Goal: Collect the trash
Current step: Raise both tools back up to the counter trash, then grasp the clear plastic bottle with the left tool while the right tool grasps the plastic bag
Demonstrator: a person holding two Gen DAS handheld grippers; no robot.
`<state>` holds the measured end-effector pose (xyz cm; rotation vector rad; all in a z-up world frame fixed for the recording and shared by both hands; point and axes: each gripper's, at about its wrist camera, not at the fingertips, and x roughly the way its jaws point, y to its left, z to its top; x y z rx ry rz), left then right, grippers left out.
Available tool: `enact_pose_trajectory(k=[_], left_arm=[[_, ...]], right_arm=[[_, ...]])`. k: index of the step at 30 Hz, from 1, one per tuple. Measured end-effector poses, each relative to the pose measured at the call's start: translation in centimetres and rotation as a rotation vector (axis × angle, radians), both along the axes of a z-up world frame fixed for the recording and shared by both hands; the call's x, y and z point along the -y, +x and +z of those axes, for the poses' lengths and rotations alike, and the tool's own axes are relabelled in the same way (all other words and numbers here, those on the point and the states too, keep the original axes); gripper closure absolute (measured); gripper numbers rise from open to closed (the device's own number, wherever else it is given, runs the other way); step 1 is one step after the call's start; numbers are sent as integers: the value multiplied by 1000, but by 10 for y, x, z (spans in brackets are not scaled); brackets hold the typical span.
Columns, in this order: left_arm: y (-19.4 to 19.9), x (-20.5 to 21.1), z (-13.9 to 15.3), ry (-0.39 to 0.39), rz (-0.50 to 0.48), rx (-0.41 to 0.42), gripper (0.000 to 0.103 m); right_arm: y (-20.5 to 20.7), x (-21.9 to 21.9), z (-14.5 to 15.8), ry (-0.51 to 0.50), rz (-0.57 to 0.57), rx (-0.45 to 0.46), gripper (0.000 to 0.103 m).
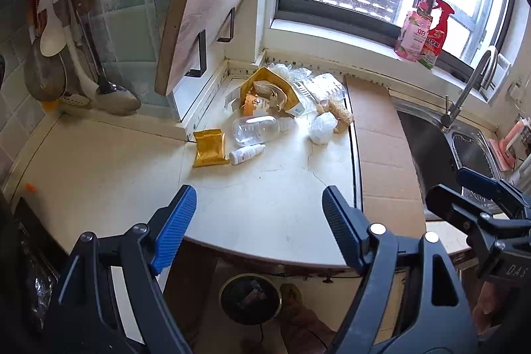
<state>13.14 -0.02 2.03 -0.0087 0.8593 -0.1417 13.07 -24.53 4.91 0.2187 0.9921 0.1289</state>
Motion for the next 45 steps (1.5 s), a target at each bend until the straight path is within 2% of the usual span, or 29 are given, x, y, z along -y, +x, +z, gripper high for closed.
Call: enact_pose_trajectory(k=[6, 12, 17, 21, 26, 30, 33, 40, 45], left_arm=[[76, 24, -25, 68, -23, -23, 27], [141, 39, -62, 134, -31, -51, 27], [186, 45, -99, 149, -54, -128, 27], [217, 54, -124, 207, -73, -162, 27], [251, 62, -148, 256, -113, -219, 27], [271, 65, -164, 276, -141, -273, 31], [281, 64, -174, 263, -157, -317, 34], [287, 69, -187, 235, -203, -391, 43], [284, 74, -189, 235, -215, -418, 44]], right_arm=[[96, 39, -45, 59, 15, -61, 13], [183, 64, -112, 130, 16, -186, 21], [227, 64, -174, 167, -6, -276, 22], [256, 61, -218, 182, -32, -333, 22], [280, 61, -258, 207, -56, -398, 31], [290, 60, -279, 234, -68, -436, 41], [296, 59, -290, 258, -61, -450, 54], [297, 58, -292, 258, -51, -443, 62], [289, 64, -286, 267, -61, -439, 65]])
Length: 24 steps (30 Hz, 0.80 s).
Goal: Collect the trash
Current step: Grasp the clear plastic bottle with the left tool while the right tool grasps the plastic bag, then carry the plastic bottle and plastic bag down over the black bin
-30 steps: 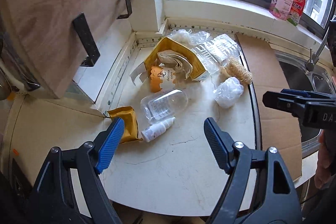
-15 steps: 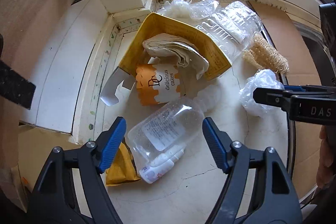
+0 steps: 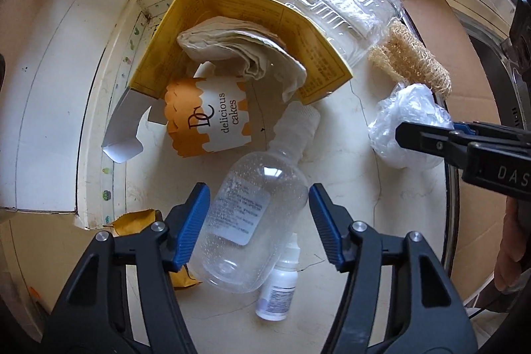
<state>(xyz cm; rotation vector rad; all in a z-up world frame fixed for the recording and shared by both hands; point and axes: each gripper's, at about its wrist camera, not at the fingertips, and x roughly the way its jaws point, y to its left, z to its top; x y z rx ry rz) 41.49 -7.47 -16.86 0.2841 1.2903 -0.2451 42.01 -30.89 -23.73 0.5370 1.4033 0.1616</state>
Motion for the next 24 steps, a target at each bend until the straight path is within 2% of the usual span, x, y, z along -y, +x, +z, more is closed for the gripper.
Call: enact_pose_trajectory(k=[7, 14, 20, 24], left_arm=[[-12, 4, 8, -23, 24, 2, 47], [-40, 0, 50, -102, 56, 75, 48], [-89, -8, 95, -177, 62, 130, 48], [-135, -16, 120, -189, 62, 168, 48]], right_arm=[[-19, 8, 13, 23, -29, 15, 73], [-49, 10, 46, 32, -43, 70, 76], [-92, 8, 80, 32, -67, 110, 77], [-133, 3, 105, 23, -88, 145, 77]])
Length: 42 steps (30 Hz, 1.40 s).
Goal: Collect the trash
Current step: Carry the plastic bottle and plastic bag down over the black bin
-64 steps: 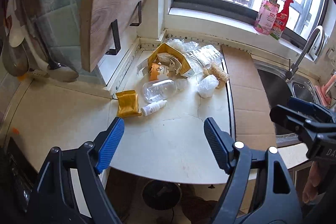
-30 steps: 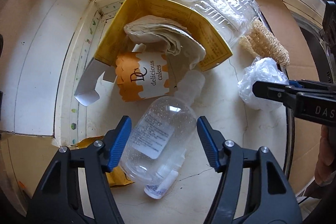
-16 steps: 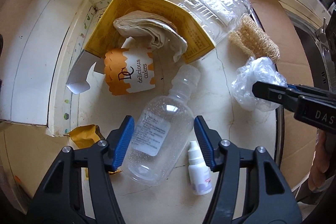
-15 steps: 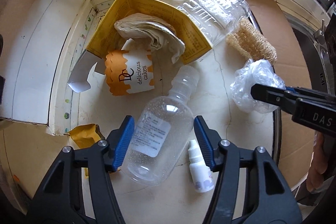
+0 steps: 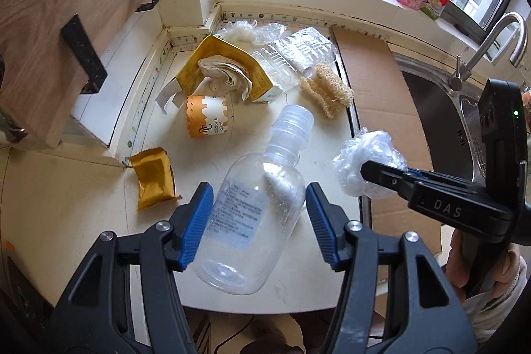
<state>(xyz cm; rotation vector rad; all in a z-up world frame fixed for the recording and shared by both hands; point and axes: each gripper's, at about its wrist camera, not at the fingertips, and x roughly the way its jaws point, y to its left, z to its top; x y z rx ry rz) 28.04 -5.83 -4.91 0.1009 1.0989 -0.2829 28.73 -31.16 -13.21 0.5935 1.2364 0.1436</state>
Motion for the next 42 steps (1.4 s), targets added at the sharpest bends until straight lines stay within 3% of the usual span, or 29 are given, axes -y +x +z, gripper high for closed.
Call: enact_pose_trajectory(k=[6, 13, 25, 35, 42], left_arm=[[-78, -18, 19, -7, 2, 62, 48], [-164, -46, 16, -68, 15, 75, 48], [-271, -88, -19, -57, 45, 29, 49], [-310, -99, -40, -40, 112, -19, 49], [-319, -99, -85, -38, 159, -90, 49]], right_arm=[[-74, -25, 42, -26, -17, 57, 78], [-170, -71, 71, -97, -25, 89, 78], [-309, -151, 67, -133, 69, 37, 78], [-335, -160, 57, -124, 181, 4, 78], [-334, -147, 9, -98, 190, -66, 78]])
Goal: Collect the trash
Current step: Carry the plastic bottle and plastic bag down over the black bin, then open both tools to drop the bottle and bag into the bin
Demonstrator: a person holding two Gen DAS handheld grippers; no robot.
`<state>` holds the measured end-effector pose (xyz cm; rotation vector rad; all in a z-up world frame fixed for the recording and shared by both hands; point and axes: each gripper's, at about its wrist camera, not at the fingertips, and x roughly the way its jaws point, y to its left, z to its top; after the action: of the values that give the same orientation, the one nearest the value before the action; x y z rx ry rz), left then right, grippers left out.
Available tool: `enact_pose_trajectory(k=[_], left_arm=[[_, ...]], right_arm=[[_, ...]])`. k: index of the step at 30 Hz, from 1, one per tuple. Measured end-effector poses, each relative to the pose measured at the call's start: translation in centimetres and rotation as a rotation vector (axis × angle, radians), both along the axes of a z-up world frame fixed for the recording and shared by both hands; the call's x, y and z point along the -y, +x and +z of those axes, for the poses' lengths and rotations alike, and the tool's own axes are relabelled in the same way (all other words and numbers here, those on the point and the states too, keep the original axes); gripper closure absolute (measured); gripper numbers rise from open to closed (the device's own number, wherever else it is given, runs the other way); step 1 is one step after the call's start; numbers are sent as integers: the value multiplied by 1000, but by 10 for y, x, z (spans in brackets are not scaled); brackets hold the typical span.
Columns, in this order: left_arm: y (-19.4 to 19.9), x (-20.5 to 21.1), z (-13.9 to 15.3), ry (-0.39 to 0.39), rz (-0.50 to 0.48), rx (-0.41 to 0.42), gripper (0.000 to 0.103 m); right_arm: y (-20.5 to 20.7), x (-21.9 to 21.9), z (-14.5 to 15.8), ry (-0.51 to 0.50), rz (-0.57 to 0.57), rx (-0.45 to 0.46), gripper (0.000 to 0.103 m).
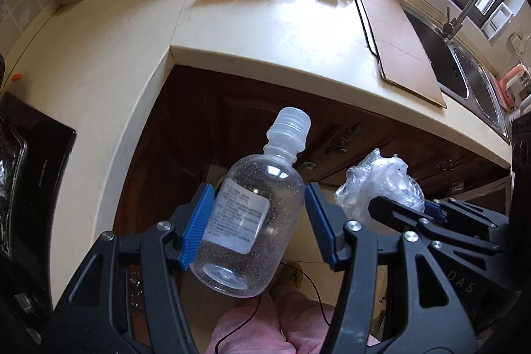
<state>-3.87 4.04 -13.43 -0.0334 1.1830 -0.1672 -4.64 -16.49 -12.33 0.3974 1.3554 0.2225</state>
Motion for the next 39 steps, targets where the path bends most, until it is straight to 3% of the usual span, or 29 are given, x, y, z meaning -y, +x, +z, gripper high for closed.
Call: enact_pose_trajectory(k=[8, 13, 21, 30, 33, 35, 36, 38, 39], left_arm=[[0, -5, -68, 2, 49, -50, 49], [2, -17, -123, -25, 75, -80, 49], [7, -35, -208, -62, 116, -129, 48], [33, -20, -308, -44, 65, -182, 49], [44, -16, -342, -22, 48, -208, 49], [50, -12, -357, -8, 23, -205, 49], [53, -9, -364, 7, 3, -205, 49], [58, -13, -379, 52, -17, -205, 49], [60, -13, -384, 60, -19, -212, 49]], right_arm=[[-1, 5, -73, 10, 10, -61, 78], [-2, 4, -125, 36, 6, -46, 78], [0, -13, -220, -22, 47, -109, 78], [13, -34, -314, -97, 66, -133, 78], [19, -42, -348, -125, 90, -134, 73], [20, -48, -365, -151, 113, -119, 64], [21, -50, -373, -159, 121, -120, 54], [21, -52, -390, -181, 117, -136, 45], [22, -52, -397, -191, 109, -148, 37]])
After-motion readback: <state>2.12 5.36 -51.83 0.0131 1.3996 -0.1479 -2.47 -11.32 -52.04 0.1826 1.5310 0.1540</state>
